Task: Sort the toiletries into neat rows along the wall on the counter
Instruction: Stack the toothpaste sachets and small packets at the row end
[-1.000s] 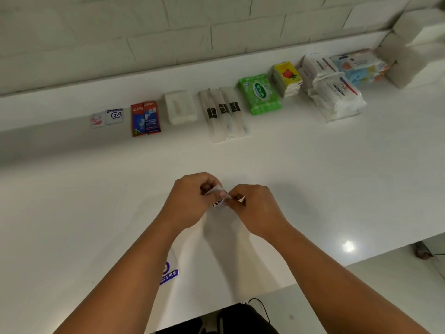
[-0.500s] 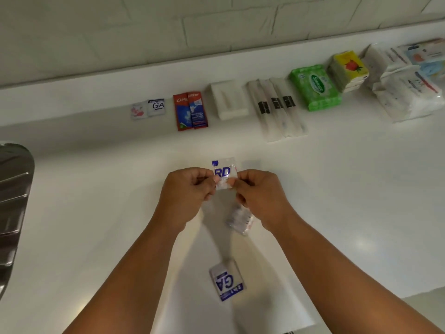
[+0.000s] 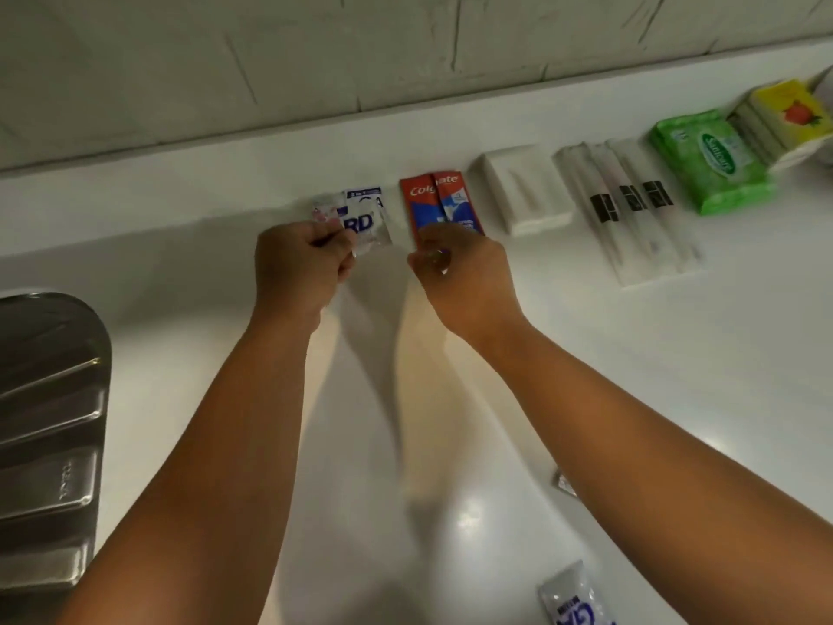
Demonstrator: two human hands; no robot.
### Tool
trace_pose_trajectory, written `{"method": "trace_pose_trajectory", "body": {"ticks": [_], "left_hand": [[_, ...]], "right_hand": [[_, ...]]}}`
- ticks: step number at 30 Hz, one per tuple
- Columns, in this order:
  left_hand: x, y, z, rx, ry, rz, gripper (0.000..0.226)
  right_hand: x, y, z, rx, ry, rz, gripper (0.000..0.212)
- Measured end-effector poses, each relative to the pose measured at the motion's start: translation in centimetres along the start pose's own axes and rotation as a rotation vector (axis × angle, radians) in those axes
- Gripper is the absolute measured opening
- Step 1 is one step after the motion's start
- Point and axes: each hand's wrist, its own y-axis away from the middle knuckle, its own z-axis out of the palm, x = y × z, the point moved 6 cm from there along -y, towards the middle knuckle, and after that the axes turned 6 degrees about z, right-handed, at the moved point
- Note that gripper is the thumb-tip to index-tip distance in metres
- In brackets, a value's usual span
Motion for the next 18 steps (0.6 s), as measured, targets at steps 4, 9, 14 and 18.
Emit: {"method": "trace_pose_trajectory", "body": {"ticks": [4, 9, 14, 18], "left_hand": [[0.0, -4.3, -0.1, 0.032, -0.064, 0.024, 0.005], [-0.9, -7.3, 0.8, 0.009, -0.142, 0.048, 0.009], [-1.1, -7.6, 1.5, 0.008, -0.257, 0.128, 0.028], [-0.5, -7.3, 1.7, 0.051, -0.427, 0.187, 0.025]], "right_hand": [[-2.1, -3.5, 1.5, 0.09, 0.233, -0.207, 0.035], [-3.3, -6.6, 3.8, 0.063, 0.488, -0.385, 0.036], [-3.2, -8.1, 6.2, -0.047, 0.657, -0.479, 0.036], [-2.8, -8.7, 7.2, -0.086, 0.735, -0.487, 0.036]]}}
